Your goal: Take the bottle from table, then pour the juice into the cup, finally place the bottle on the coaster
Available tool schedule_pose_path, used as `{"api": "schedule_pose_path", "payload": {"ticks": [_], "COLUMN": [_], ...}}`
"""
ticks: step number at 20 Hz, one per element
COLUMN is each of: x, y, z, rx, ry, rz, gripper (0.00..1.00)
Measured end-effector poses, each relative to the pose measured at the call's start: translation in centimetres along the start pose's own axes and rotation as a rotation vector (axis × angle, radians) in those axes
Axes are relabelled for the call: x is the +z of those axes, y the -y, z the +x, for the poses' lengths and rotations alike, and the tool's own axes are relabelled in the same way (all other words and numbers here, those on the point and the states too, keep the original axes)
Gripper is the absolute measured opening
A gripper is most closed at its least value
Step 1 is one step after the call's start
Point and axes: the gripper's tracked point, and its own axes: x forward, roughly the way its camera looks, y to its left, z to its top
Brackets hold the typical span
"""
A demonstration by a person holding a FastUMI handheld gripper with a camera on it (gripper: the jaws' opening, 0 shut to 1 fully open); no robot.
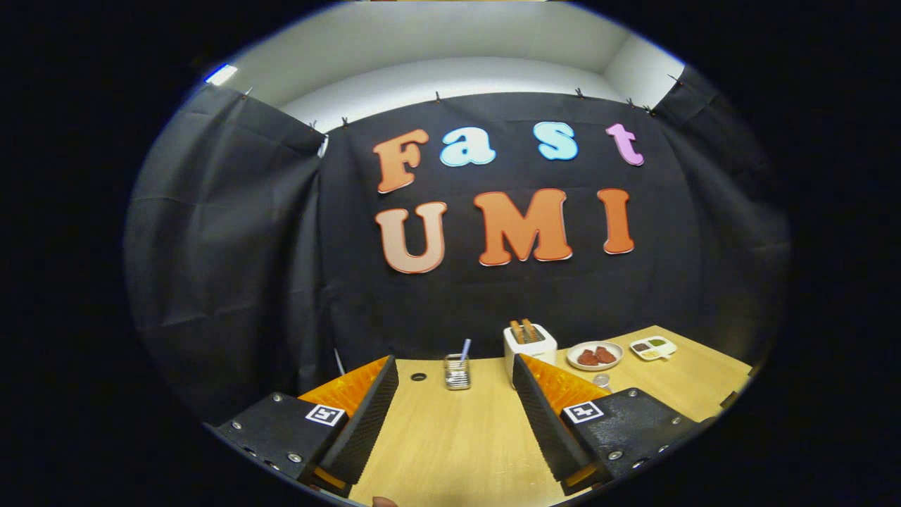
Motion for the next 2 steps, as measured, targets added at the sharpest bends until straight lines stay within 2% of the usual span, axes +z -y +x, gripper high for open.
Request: {"api": "schedule_pose_path", "payload": {"ticks": [2], "x": [-0.42], "y": [-1.33], "z": [-1.13], "rx": [0.042], "ry": [0.011], "rz": [-0.006], "gripper": [0.97]}}
